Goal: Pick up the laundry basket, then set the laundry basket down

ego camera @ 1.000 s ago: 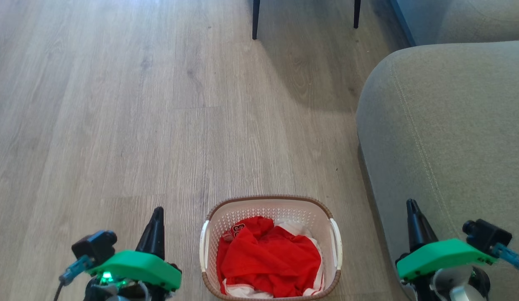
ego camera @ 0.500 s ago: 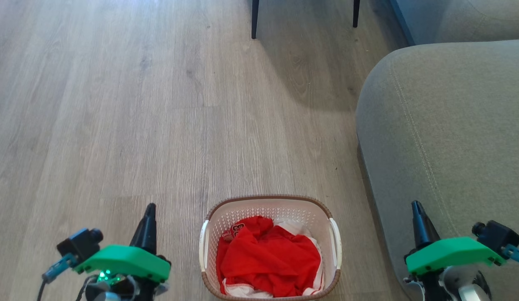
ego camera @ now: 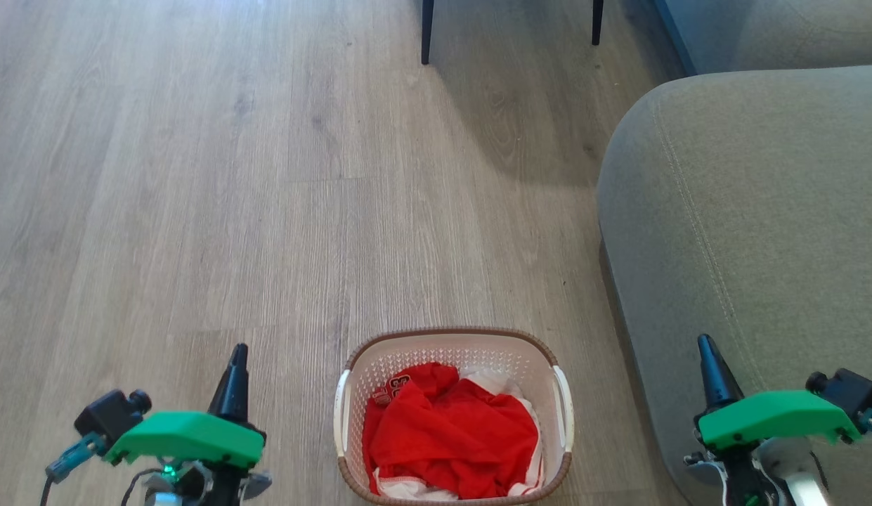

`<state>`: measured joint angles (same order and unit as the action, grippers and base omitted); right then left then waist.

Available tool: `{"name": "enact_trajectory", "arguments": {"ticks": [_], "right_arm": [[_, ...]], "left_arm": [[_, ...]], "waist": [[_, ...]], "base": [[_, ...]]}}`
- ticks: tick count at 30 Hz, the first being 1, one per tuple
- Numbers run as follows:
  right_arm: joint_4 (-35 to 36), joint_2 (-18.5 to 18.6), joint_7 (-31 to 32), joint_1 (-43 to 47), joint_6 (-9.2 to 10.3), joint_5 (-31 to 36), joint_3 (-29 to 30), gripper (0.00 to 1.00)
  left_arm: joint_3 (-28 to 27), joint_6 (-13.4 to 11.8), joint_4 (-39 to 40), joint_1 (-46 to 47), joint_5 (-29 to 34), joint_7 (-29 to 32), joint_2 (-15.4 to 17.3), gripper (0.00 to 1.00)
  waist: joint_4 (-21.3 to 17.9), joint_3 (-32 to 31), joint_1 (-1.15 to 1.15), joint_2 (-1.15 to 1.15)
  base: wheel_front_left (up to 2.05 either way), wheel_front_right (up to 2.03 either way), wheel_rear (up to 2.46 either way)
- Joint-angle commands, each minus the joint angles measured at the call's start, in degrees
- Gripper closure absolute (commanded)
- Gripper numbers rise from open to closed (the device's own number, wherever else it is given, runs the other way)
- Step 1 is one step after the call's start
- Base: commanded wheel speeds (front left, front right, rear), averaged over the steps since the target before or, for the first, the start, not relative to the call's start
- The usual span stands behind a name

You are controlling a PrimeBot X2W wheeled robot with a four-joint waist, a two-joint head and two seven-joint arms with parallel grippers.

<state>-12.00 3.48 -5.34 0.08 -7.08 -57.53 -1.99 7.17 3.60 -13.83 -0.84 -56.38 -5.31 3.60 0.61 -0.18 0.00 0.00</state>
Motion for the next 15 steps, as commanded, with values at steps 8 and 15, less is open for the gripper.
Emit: {"name": "enact_trajectory", "arguments": {"ticks": [8, 15], "right_arm": [[1.13, 1.03, 1.61, -3.23, -0.25, -5.9, 0.63, 1.0], [0.78, 1.03, 2.6, -3.56, -0.26, -9.5, 1.29, 1.0]], "left_arm": [[-2.84, 1.02, 1.33, 4.09, -6.04, 1.52, 0.88, 1.0], [-3.85, 1.36, 1.16, 4.41, -9.75, 2.52, 0.88, 1.0]], "waist": [[-0.09, 0.05, 0.0, 0.0], [-0.15, 0.09, 0.0, 0.0]], "base": [[0.0, 0.0, 0.0], [0.0, 0.0, 0.0]]}}
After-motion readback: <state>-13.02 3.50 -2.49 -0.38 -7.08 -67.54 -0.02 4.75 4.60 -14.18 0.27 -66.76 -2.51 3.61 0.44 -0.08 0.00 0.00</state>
